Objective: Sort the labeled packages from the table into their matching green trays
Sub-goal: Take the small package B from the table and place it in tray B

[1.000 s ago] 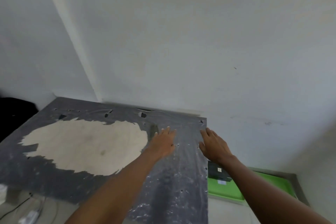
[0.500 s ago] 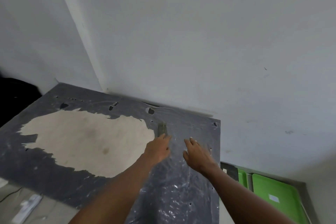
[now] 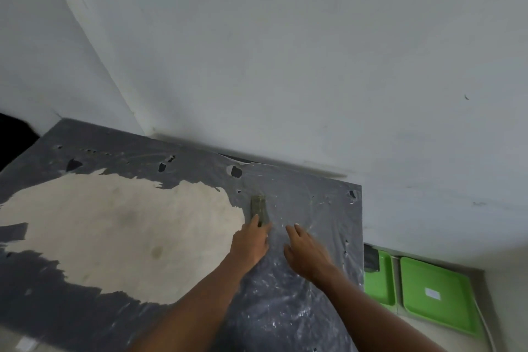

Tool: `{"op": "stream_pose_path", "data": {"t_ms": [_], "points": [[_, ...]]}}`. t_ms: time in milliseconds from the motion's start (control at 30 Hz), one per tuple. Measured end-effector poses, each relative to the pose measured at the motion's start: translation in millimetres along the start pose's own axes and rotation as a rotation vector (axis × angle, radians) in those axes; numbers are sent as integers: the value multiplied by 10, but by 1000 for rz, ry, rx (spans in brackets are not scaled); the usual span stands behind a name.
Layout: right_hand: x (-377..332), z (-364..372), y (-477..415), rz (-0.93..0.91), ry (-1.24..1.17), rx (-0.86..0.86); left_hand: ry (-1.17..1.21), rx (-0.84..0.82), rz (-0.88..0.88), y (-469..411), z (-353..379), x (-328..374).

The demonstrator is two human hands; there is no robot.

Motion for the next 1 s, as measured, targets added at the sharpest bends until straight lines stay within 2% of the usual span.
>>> {"op": "stream_pose_path", "data": {"t_ms": [233, 333, 400, 567, 733, 867, 1000], "points": [[-42, 150, -307, 59, -30, -13, 3, -26, 52, -351, 197, -153], [-32, 185, -349, 76, -35, -19, 57, 52, 71, -387, 202, -182], [-27, 177, -359, 77, -44, -9, 57, 123, 151, -384, 123, -185], [-47, -96, -434, 17, -38, 111, 333, 185, 269, -408, -295, -108], [-31, -581, -414, -105, 47, 248, 770, 62, 182, -398, -792, 16], [-67, -971, -244, -188, 127, 358, 1115, -27, 183, -326, -1150, 172], [-79, -1325, -2, -236, 75, 492, 1234, -77, 201, -249, -1412, 326]]}}
Point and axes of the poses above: each hand's wrist, its own y-axis away from the middle knuckle, its own z-axis out of the palm, x = y × z, the point moved 3 cm from there along -y, towards the middle knuckle, and after that the axes turned 2 degrees about -z, right-handed, at the moved point
